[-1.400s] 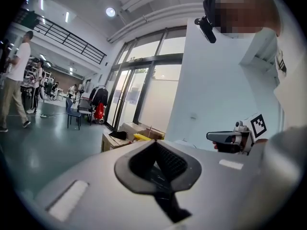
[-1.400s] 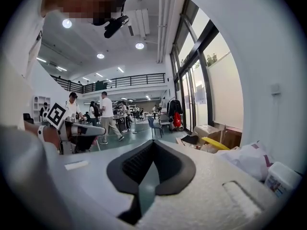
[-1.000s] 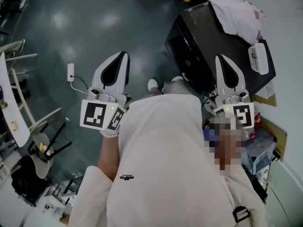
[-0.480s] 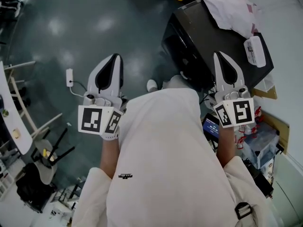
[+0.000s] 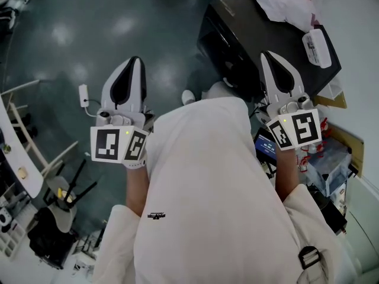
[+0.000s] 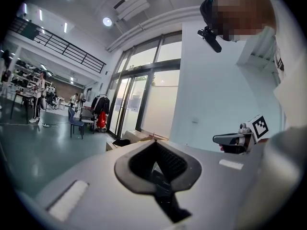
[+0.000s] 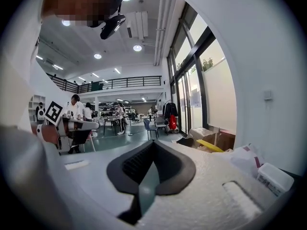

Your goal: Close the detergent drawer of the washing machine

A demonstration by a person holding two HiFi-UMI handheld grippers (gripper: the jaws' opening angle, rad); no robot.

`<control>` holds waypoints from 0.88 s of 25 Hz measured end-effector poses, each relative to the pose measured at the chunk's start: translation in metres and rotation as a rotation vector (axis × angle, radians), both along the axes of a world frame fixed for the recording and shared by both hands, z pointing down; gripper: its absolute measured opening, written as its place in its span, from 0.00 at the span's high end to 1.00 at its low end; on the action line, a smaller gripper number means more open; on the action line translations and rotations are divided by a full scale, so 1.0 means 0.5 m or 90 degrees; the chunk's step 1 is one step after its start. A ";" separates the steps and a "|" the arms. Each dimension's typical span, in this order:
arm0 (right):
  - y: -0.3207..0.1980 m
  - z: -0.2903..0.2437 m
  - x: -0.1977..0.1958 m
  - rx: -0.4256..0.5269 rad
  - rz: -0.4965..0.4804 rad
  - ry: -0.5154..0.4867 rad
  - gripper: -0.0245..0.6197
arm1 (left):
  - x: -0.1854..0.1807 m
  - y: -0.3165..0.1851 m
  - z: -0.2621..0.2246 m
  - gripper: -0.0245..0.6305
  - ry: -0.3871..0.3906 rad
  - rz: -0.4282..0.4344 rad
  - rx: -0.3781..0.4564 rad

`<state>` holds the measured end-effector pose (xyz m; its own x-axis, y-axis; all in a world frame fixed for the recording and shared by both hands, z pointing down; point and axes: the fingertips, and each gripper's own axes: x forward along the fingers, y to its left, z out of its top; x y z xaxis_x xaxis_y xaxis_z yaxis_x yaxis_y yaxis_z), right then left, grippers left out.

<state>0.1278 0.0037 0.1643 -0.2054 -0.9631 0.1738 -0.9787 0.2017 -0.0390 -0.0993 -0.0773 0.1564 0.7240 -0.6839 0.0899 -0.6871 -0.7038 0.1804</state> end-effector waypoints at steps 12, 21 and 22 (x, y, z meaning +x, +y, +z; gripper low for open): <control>0.004 -0.003 -0.029 -0.005 -0.025 0.040 0.96 | 0.007 0.020 0.008 0.94 0.015 0.019 -0.015; 0.008 -0.007 -0.043 -0.002 -0.024 0.040 0.96 | 0.015 0.033 0.014 0.94 0.020 0.038 -0.019; 0.009 -0.008 -0.045 -0.002 -0.024 0.041 0.96 | 0.016 0.033 0.014 0.94 0.021 0.040 -0.019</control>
<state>0.1053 0.0080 0.1602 -0.2292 -0.9544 0.1912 -0.9710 0.2378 0.0232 -0.0916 -0.0607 0.1636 0.7679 -0.6349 0.0854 -0.6357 -0.7387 0.2240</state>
